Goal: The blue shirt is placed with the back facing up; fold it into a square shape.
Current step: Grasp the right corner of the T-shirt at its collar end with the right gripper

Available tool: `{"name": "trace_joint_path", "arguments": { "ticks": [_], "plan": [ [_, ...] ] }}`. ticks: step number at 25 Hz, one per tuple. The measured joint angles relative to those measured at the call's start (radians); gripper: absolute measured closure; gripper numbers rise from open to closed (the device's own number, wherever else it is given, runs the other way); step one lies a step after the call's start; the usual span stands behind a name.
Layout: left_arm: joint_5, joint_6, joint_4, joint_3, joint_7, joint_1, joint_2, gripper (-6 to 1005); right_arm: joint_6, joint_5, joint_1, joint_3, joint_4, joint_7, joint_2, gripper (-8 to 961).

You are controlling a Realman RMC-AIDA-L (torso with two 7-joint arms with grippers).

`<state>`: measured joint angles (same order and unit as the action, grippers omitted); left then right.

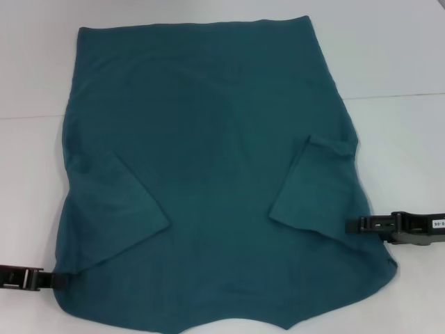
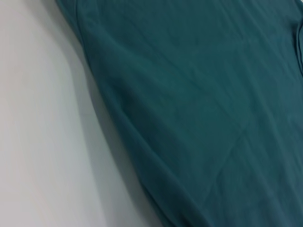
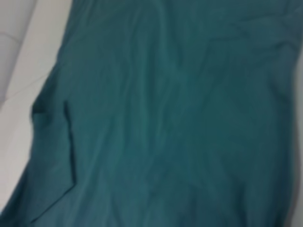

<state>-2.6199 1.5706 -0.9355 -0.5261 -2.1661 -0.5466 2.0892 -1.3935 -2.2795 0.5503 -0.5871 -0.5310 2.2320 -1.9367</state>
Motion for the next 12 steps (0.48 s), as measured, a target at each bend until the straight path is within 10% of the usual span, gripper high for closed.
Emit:
{"name": "trace_joint_path", "arguments": {
  "ticks": [12],
  "plan": [
    [0.000,-0.003,0.004,0.000,-0.003,-0.003,0.005,975,-0.116,-0.002,-0.014,0.013,-0.026,0.010,0.007,67]
  ]
}}
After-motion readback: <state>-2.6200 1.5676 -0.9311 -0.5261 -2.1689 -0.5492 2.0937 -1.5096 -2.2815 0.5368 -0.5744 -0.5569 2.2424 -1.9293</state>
